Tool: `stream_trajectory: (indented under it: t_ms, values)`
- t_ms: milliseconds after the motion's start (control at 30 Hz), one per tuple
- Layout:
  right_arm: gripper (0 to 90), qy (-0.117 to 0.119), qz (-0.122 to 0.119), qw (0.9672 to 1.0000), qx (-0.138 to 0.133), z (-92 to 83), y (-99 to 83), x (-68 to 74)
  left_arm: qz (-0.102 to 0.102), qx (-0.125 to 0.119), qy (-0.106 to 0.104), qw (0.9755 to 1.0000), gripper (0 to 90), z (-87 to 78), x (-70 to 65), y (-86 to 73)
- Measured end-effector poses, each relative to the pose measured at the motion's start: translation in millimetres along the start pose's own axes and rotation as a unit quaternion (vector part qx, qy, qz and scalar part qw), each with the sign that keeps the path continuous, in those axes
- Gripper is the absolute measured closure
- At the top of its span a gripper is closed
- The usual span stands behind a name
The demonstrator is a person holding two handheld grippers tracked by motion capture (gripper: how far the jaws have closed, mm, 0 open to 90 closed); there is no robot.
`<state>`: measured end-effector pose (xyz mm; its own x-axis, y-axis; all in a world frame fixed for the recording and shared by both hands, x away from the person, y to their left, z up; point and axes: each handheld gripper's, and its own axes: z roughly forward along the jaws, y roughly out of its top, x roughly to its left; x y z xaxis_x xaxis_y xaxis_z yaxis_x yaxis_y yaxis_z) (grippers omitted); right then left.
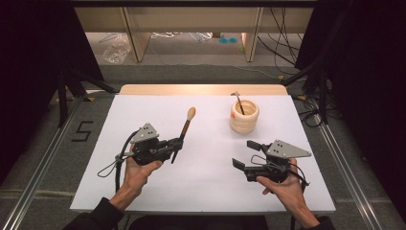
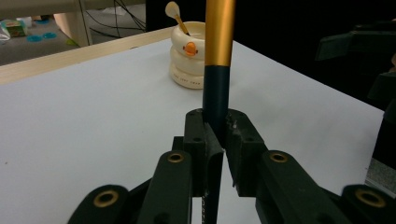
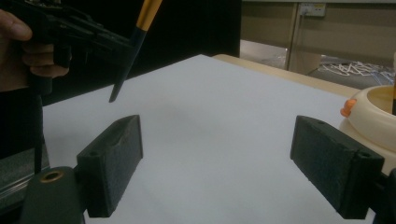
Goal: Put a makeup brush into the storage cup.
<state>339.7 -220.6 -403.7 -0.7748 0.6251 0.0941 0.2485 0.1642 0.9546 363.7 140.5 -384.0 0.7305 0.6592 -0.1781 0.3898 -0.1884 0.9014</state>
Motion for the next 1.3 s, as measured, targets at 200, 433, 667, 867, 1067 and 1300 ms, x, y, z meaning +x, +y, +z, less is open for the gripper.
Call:
stream_trajectory:
  t_ms: [200,433,667,867,1067,1300]
  values:
    - [19.1,0.006,-0.001,0.9999,-0.009,5.1,6.9,0.8,0.005,-0.005,-0.004,1.0000,78.8,-0.5,-7.3,-0.6]
    - [21.8,0.021,-0.006,0.9994,-0.027,12.6,13.0,2.6,0.022,-0.010,-0.008,0.9997,78.8,0.0,-14.4,-1.0]
    - [25.0,0.039,-0.006,0.9986,-0.034,19.7,20.5,6.9,0.017,-0.013,-0.015,0.9996,78.8,1.9,-20.8,-2.0]
    - [26.4,0.047,-0.010,0.9977,-0.049,28.6,25.3,10.7,0.026,-0.011,-0.018,0.9994,78.8,3.0,-21.9,-1.7]
    - [27.4,0.059,-0.013,0.9972,-0.043,35.6,28.6,13.3,0.019,-0.013,-0.017,0.9996,78.8,4.2,-24.5,-2.8]
    - [28.2,0.069,-0.015,0.9962,-0.052,43.6,34.5,18.3,0.022,-0.016,-0.021,0.9994,78.8,4.8,-29.0,-3.1]
